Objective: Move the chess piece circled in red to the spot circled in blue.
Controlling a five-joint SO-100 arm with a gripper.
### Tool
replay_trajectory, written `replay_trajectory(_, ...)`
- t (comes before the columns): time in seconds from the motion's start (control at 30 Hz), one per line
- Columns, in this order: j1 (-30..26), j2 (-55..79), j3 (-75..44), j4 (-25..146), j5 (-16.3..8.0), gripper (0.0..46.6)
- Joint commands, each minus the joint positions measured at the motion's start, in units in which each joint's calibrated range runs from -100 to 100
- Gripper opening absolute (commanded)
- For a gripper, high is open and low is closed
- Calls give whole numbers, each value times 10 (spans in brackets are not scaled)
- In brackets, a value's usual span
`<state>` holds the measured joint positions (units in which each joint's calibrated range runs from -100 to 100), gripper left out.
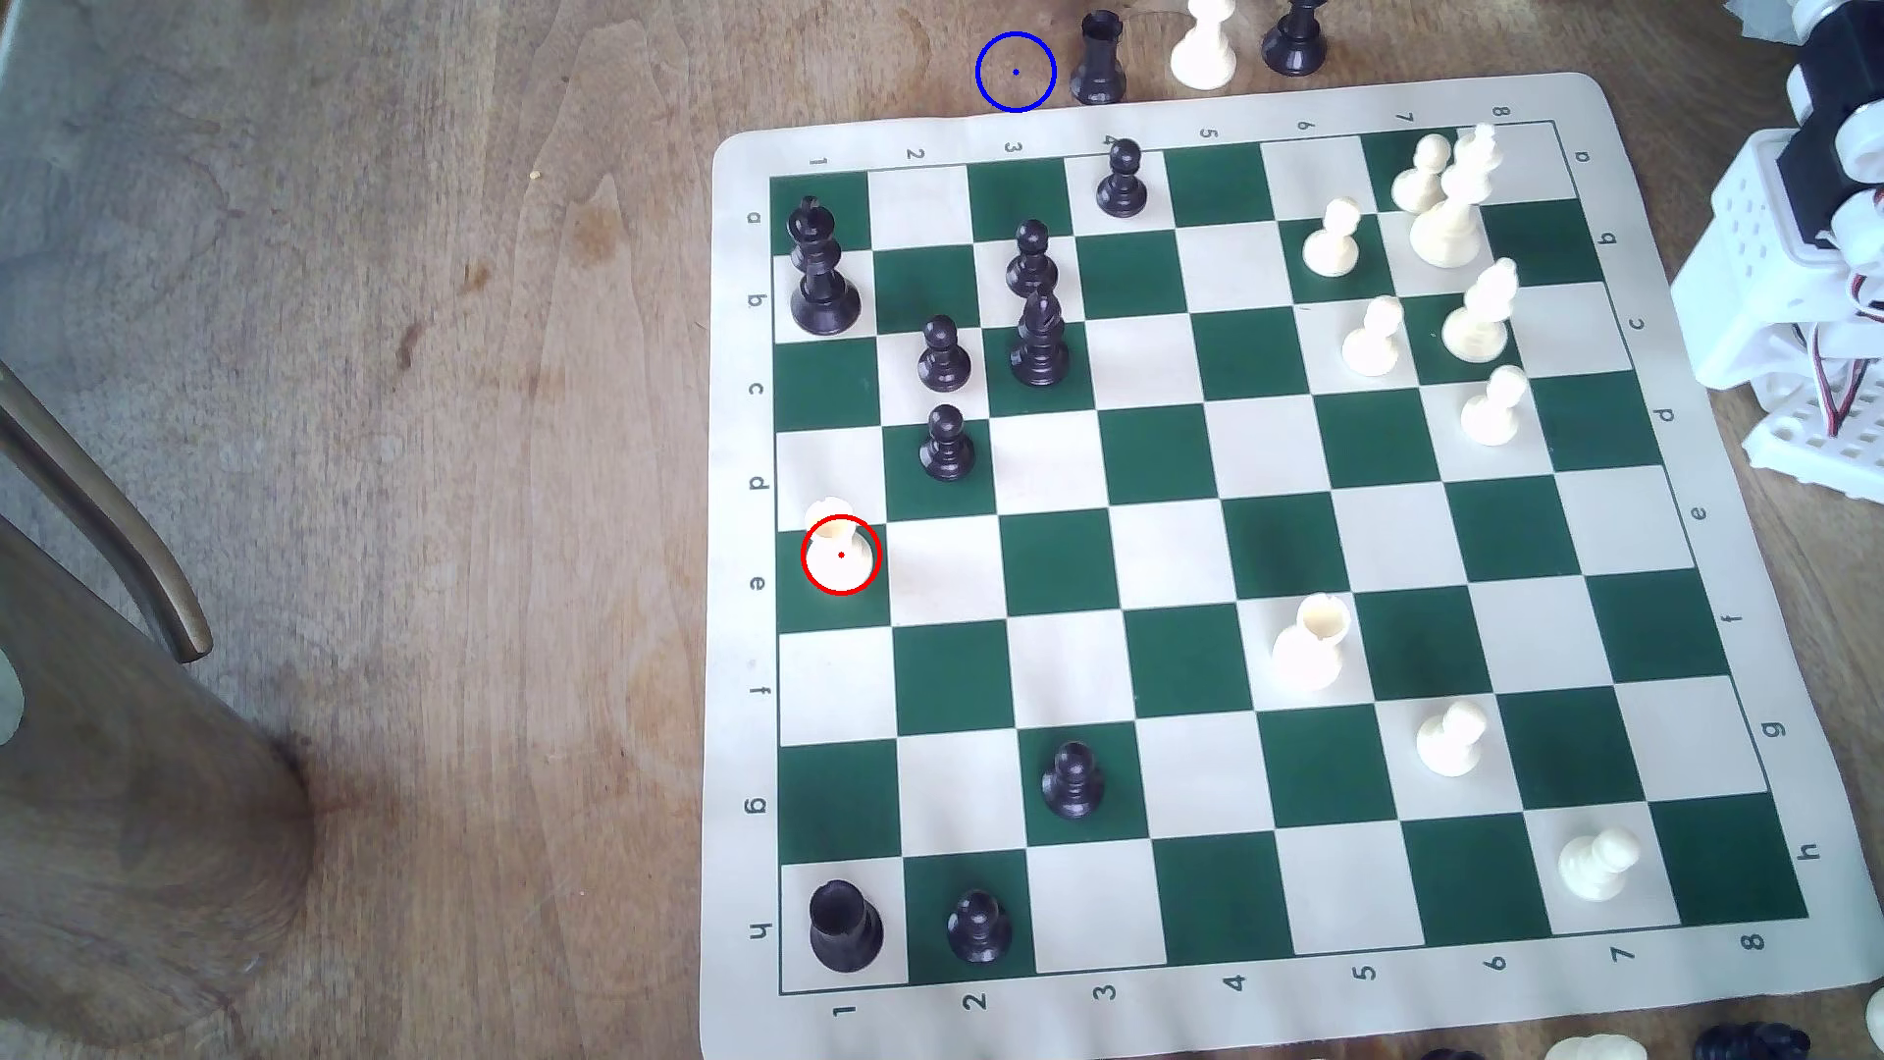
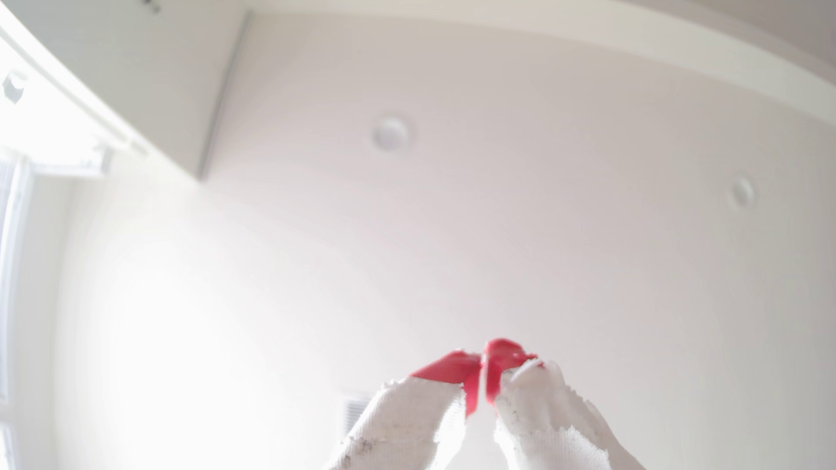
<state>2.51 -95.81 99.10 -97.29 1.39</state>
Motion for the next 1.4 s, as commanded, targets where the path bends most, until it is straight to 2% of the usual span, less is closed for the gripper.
replay_trajectory(0.0, -7, 0, 8, -24, -4, 2)
replay_trajectory(0.17, -25, 1, 8, 79, -1, 2)
replay_trajectory(0.4, -38, 1, -52, 529, 1, 2)
replay_trajectory(0.67, -36, 1, -132, 771, 4, 4)
replay_trajectory(0.8, -14, 1, -182, 856, 5, 2)
replay_trajectory(0.83, -3, 1, -219, 940, 10, 87)
replay_trajectory(0.87, 0, 1, -249, 1015, 16, 139)
replay_trajectory(0.93, 4, 1, -260, 1045, 17, 189)
replay_trajectory(0.97, 5, 1, -268, 1077, 21, 199)
replay_trajectory(1.03, -8, 1, -268, 1101, 25, 124)
replay_trajectory(1.13, -10, 1, -272, 1154, 19, 103)
replay_trajectory(1.2, -19, 7, -287, 1195, -1, 88)
replay_trajectory(1.27, -28, 66, -337, 1264, -13, 71)
replay_trajectory(1.37, -36, 143, -395, 1315, -26, 72)
